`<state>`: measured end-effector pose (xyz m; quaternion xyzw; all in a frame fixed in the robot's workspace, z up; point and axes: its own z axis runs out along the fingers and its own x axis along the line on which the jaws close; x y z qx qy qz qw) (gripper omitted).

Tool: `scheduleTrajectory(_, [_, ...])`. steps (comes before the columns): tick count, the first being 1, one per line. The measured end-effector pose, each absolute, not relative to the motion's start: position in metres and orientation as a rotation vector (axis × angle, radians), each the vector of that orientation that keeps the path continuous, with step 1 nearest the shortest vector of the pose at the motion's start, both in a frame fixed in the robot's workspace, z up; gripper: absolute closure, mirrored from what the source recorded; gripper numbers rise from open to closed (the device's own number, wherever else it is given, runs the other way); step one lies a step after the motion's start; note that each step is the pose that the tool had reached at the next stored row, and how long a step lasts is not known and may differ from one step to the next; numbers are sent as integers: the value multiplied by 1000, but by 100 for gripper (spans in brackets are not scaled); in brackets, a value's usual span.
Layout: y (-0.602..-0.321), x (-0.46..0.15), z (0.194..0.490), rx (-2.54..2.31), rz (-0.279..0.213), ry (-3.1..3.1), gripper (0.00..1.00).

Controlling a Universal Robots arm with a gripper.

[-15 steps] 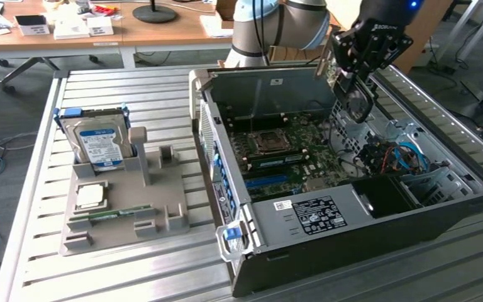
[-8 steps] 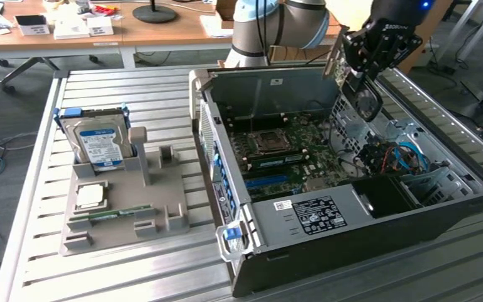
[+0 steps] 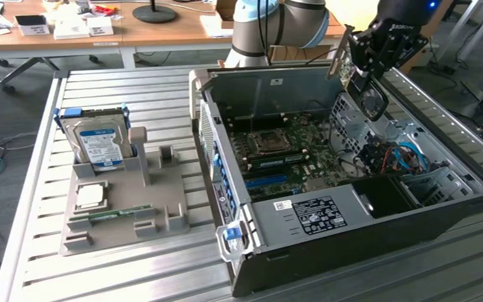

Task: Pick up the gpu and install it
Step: 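Pick up the gpu and move the gpu toward the slot, then insert the gpu into the slot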

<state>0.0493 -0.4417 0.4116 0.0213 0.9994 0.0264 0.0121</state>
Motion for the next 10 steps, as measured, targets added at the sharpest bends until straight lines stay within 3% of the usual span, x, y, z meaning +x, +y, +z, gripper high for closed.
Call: scheduleTrajectory(10, [-442,49,412,66,82,3116,73])
